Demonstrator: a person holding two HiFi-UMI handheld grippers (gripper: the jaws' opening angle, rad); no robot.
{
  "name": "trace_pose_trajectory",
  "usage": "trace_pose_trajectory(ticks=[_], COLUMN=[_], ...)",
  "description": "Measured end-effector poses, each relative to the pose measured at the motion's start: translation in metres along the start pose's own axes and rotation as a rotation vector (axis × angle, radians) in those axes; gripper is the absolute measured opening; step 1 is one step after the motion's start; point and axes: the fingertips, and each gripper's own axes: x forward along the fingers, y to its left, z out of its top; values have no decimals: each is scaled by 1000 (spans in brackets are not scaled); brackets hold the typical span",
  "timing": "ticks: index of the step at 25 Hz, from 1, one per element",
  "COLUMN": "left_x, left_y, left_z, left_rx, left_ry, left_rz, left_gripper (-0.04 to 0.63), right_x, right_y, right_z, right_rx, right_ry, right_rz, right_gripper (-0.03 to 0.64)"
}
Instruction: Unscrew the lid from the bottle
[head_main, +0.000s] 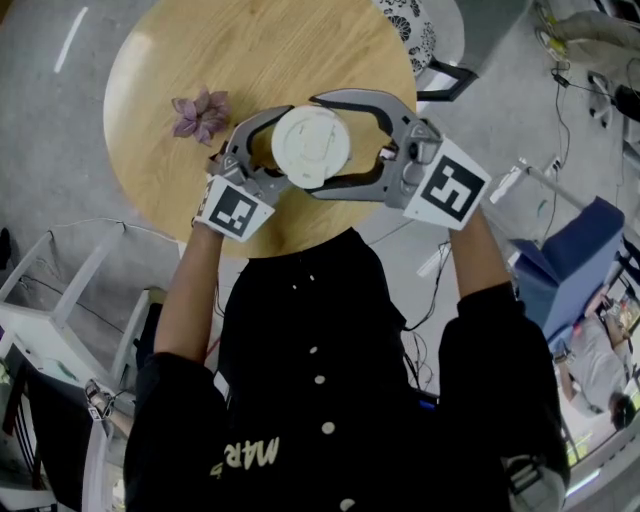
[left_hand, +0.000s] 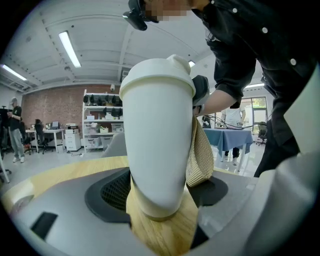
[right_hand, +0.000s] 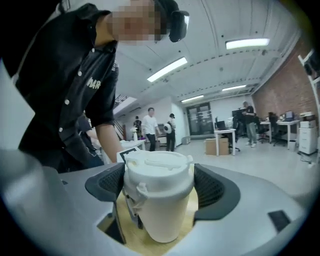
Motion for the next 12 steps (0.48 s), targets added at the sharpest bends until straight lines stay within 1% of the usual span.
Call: trace_pose_trajectory(ticks=[1,3,5,6,8,11,12], left_x=[0,0,1,1,0,-1,-1], left_y=[0,0,-1,-1,-1,-1,-1], left_z=[0,0,0,0,-1,-4,-3], left_rx=[-5,-11,-6,-3,-1,-3,-2], left_ry=[0,5,11,10,8,11,9], left_rz=[2,5,6,6,6,3,3], left_gripper=[344,344,344,344,344,344,344], right_x=[-1,-1,-1,-2,-3,-8,-9], right_y=[0,0,0,0,-1,-4,-4], right_z=[0,1,1,0,-2,1,2], right_rx=[4,13,15,18,33,66,77], right_ry=[-2,7,22,27,33,13,0], right_rz=[44,90,90,74,4,-169,-226], right_gripper=[431,430,431,431,431,468,468])
